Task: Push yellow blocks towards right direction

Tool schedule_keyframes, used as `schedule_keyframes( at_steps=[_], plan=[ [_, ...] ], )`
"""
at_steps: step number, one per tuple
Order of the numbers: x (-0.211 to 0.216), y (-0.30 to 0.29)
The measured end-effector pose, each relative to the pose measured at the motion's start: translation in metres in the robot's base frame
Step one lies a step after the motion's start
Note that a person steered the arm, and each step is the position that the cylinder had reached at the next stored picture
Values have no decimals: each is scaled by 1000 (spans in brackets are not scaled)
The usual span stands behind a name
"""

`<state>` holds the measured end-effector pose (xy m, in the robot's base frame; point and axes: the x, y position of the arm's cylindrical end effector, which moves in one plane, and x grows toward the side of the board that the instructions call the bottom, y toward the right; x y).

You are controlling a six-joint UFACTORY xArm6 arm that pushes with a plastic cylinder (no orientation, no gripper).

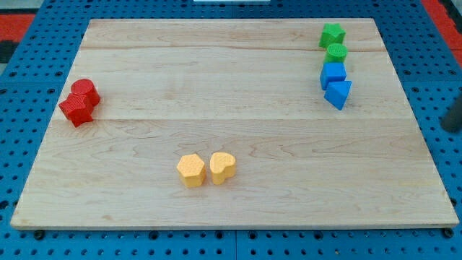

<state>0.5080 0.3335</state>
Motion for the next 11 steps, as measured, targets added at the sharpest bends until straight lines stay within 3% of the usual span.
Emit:
schedule_keyframes(
  at_steps=[1, 4, 5, 6, 8, 11],
  plan=[
    [109, -40],
    [97, -406],
    [59, -443],
    [33, -449],
    [28, -344],
    [29, -251]
  ],
)
